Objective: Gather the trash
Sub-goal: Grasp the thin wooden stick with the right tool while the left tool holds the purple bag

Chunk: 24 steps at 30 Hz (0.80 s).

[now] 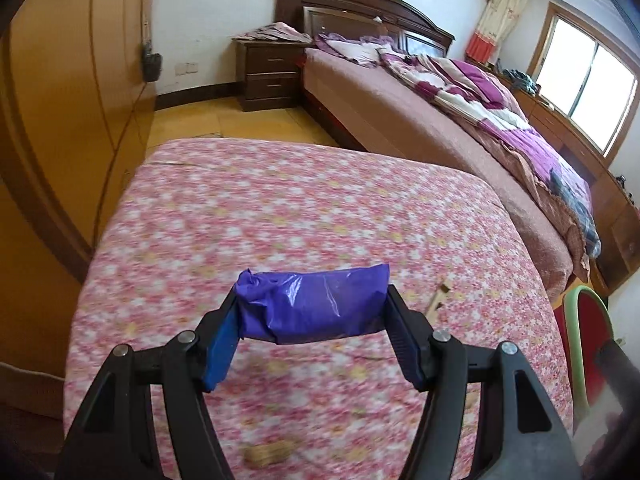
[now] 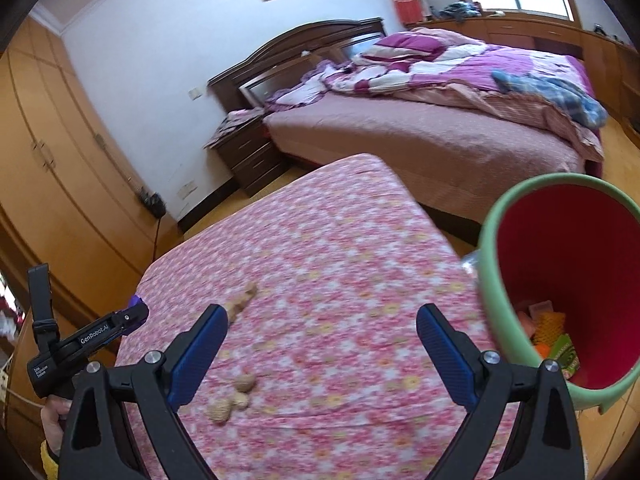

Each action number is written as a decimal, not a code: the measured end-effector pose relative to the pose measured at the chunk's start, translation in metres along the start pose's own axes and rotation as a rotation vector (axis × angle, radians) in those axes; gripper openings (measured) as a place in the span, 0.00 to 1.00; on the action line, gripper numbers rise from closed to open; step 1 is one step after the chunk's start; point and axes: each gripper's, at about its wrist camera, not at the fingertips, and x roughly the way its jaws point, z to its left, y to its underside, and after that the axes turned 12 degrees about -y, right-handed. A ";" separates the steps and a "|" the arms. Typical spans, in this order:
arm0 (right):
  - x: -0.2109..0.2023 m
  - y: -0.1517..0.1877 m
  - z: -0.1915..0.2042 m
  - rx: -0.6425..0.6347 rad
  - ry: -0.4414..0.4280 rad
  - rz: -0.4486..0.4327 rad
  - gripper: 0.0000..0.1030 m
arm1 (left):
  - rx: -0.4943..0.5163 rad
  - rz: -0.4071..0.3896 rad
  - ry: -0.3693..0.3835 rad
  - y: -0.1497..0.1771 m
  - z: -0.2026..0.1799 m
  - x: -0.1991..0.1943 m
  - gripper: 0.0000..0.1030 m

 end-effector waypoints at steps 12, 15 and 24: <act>0.067 0.009 0.057 -0.076 -0.035 0.125 0.91 | -0.057 -0.016 -0.057 0.017 0.053 0.007 0.65; 0.087 0.016 0.065 -0.080 -0.034 0.164 0.83 | -0.071 -0.006 -0.070 0.022 0.059 0.015 0.65; 0.146 0.027 0.074 -0.080 0.012 0.251 0.67 | -0.086 -0.015 -0.084 0.023 0.067 0.031 0.65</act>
